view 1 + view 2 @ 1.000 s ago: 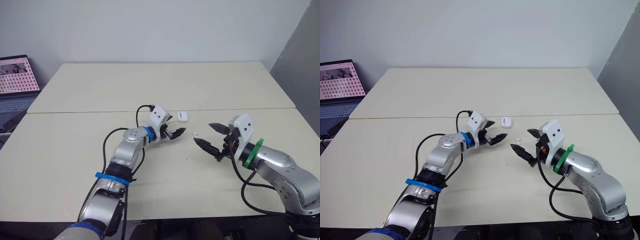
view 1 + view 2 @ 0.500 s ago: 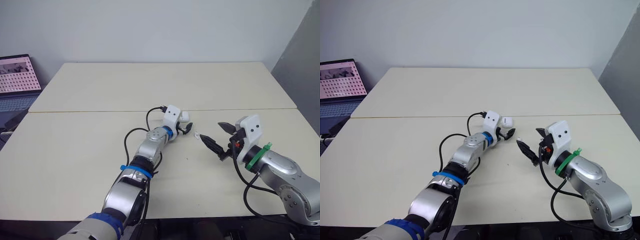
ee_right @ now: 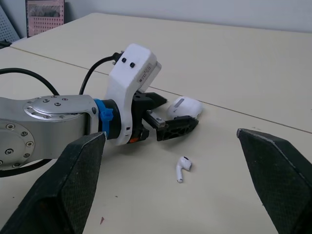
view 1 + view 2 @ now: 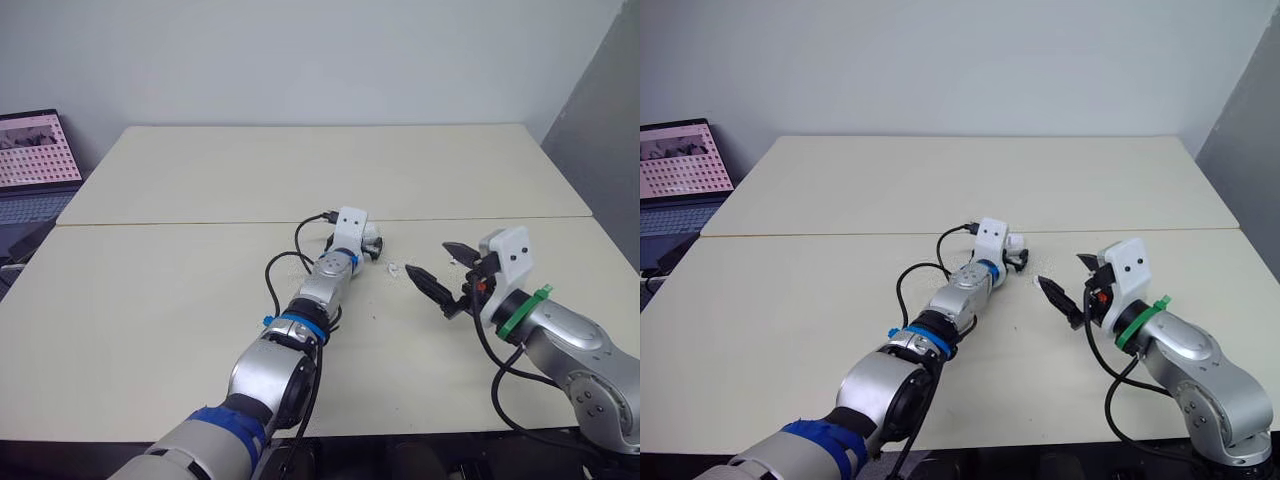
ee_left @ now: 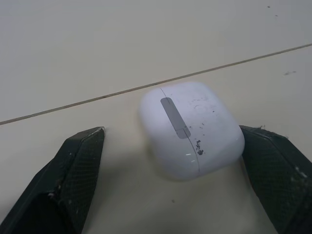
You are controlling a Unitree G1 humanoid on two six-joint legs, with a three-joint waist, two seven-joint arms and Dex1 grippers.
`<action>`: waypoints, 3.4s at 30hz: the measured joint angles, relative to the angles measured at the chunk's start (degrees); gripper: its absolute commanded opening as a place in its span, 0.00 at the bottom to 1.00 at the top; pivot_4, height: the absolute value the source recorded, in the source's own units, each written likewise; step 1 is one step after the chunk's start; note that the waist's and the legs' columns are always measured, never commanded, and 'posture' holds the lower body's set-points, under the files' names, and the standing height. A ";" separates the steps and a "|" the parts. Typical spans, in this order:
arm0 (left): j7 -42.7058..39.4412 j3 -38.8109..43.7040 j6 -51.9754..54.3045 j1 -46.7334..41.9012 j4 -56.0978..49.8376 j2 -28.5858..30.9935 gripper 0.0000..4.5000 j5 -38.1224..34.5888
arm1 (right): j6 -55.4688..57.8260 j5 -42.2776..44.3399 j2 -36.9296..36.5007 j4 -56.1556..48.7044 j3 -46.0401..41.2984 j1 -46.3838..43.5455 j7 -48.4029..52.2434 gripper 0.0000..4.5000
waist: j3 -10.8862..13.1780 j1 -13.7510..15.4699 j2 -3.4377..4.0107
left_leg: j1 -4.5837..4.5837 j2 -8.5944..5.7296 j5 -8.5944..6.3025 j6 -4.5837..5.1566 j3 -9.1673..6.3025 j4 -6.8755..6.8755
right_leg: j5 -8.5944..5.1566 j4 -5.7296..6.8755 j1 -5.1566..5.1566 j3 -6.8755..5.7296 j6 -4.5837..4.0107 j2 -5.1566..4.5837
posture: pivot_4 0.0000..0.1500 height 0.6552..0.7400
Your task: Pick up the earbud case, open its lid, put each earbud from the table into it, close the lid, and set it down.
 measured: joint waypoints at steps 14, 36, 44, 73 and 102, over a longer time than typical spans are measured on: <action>0.63 2.04 -0.64 -2.08 3.11 -0.31 0.50 -0.13 | 1.00 1.86 -0.13 -0.74 -1.50 -0.01 -1.46 1.00 | 0.00 0.12 0.00 | -0.01 -0.04 0.04 0.00 0.00 0.01 | 0.05 -0.01 0.00 0.02 -0.02 -0.01 | 1.00 1.00; -39.85 -3.45 -34.93 5.84 -16.03 16.17 0.50 -1.76 | 7.46 17.05 -0.02 4.84 -7.49 -9.01 -2.11 1.00 | -0.01 0.12 0.01 | -0.05 -0.10 0.10 0.19 -0.03 0.01 | 0.18 -0.05 0.00 0.04 -0.19 -0.04 | 1.00 1.00; -53.02 -5.11 -40.67 8.17 -18.77 19.76 0.50 -4.24 | 14.73 29.03 -9.53 15.00 -10.33 -15.95 4.23 1.00 | 0.00 -0.15 0.00 | -0.05 -0.01 0.08 0.32 -0.03 0.00 | 0.21 0.00 -0.01 -0.03 -0.19 -0.02 | 1.00 1.00; -78.95 -8.62 -8.25 31.40 -42.56 42.90 0.50 -12.97 | 13.05 26.16 -12.62 8.72 -0.69 -11.40 10.03 1.00 | 0.01 -1.07 0.08 | -0.05 -0.03 0.20 0.52 -0.13 -0.02 | 0.30 -0.11 -0.01 0.04 -0.21 -0.04 | 1.00 1.00; -79.12 -9.20 -51.73 18.65 -33.39 31.25 0.50 -13.33 | 17.34 46.70 -1.51 18.14 4.40 -18.15 -6.71 0.71 | 0.01 -1.44 0.07 | -0.07 -0.01 0.21 0.52 -0.08 -0.04 | 0.47 -0.08 -0.04 -0.02 -0.33 -0.02 | 1.00 1.00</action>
